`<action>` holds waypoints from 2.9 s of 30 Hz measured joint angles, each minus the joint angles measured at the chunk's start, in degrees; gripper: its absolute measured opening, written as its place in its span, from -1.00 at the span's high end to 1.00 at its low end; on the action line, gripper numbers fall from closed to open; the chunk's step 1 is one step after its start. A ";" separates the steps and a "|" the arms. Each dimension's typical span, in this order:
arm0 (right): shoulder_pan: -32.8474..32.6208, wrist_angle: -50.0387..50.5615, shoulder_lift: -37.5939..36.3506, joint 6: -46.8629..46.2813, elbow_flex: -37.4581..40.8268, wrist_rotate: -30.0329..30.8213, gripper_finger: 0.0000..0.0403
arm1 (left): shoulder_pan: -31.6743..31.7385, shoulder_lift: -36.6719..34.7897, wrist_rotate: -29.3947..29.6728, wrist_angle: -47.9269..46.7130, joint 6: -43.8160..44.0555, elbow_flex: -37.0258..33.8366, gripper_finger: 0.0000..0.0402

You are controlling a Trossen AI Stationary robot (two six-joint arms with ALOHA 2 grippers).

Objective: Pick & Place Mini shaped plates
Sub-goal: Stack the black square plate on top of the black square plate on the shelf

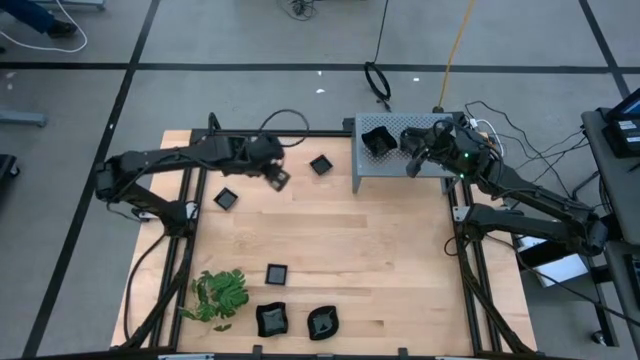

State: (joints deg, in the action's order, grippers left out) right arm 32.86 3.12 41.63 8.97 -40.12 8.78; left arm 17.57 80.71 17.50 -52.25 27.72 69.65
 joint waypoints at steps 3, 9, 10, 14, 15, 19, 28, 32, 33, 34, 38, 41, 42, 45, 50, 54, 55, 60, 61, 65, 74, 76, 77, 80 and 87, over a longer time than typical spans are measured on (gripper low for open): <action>0.00 0.13 0.04 0.00 0.00 0.07 0.26 | 1.97 -0.04 -2.93 -13.35 6.37 -0.56 0.15; 0.00 0.08 0.02 -0.81 0.00 0.11 0.26 | 4.05 -0.04 -9.93 -21.34 12.49 -8.43 0.15; 0.01 0.07 0.02 -1.15 0.00 0.12 0.26 | 4.43 -0.04 -10.77 -20.92 12.53 -10.31 0.15; 0.02 0.08 0.02 -1.29 0.00 0.13 0.24 | 6.09 -0.02 -13.46 -15.05 12.76 -17.79 0.15; 0.02 0.08 0.02 -1.29 0.00 0.11 0.24 | 6.58 0.01 -13.63 -13.57 13.17 -19.46 0.15; 0.02 0.08 0.02 -1.27 0.00 0.11 0.24 | 8.73 0.02 -13.82 -9.08 15.92 -24.41 0.15; 0.02 0.09 0.02 -0.84 0.00 0.12 0.24 | 9.78 0.02 -11.40 1.00 14.83 -32.47 0.15; 0.02 0.10 0.04 -0.82 0.00 0.11 0.24 | 9.74 -0.20 -9.34 3.41 14.92 -33.88 0.15; 0.02 0.10 0.02 -0.81 0.00 0.11 0.24 | 9.74 -0.20 -9.16 3.45 14.89 -33.96 0.15; 0.02 0.10 0.04 -0.81 0.00 0.13 0.24 | 9.72 -0.20 -9.02 3.49 14.89 -33.97 0.15; 0.02 0.11 0.02 -0.81 0.00 0.13 0.25 | 9.74 -0.17 -9.58 4.42 14.36 -34.05 0.21; 0.02 0.10 0.02 -0.81 0.00 0.13 0.27 | 9.61 -0.14 -10.89 5.77 14.13 -34.10 0.41; 0.02 0.10 0.02 -0.81 0.00 0.13 0.27 | 9.50 -0.11 -11.36 6.11 14.23 -34.10 0.50; 0.02 0.10 0.02 -0.81 0.00 0.13 0.27 | 8.92 -0.06 -12.96 6.58 14.87 -33.81 0.81; 0.02 0.10 0.02 -0.39 0.00 0.13 0.28 | 7.04 0.13 -15.69 7.01 16.45 -32.15 0.91; 0.02 0.11 0.04 -0.17 0.00 0.13 0.28 | 3.82 0.13 -18.02 7.67 16.49 -28.54 0.93; 0.02 0.10 0.04 -0.17 0.00 0.13 0.28 | 2.62 0.11 -18.52 8.64 16.46 -27.38 0.95; 0.02 0.10 0.04 -0.17 0.00 0.13 0.28 | -4.82 0.07 -19.28 20.37 10.73 -22.94 0.92; 0.02 0.10 0.04 -0.17 0.00 0.11 0.28 | -6.41 0.07 -19.00 24.23 8.52 -22.49 0.91; 0.02 0.10 0.04 -1.08 0.00 0.11 0.28 | -12.88 0.09 -15.66 40.56 -3.91 -22.36 0.96; 0.04 0.06 0.04 -8.96 0.02 -7.86 0.31 | -21.36 4.72 -4.93 58.86 -12.84 -22.25 0.90; -0.60 -0.07 0.14 -10.36 0.02 -11.60 0.31 | -22.25 7.72 -4.35 62.42 -12.97 -21.87 0.94; -1.19 -0.29 0.22 -10.88 0.02 -11.95 0.31 | -22.64 9.28 -4.29 63.62 -13.04 -21.12 0.96; -3.59 -1.18 0.45 -11.30 0.07 -11.85 0.31 | -23.40 14.49 -4.06 64.55 -14.61 -17.41 0.95; -10.36 -1.73 1.60 -11.32 0.07 -7.83 0.31 | -23.64 28.07 -3.96 63.45 -25.80 -3.49 0.94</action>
State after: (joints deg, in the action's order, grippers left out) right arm 22.51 1.39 43.22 -2.35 -40.05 0.95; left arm -6.07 108.78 13.54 11.20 1.92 66.16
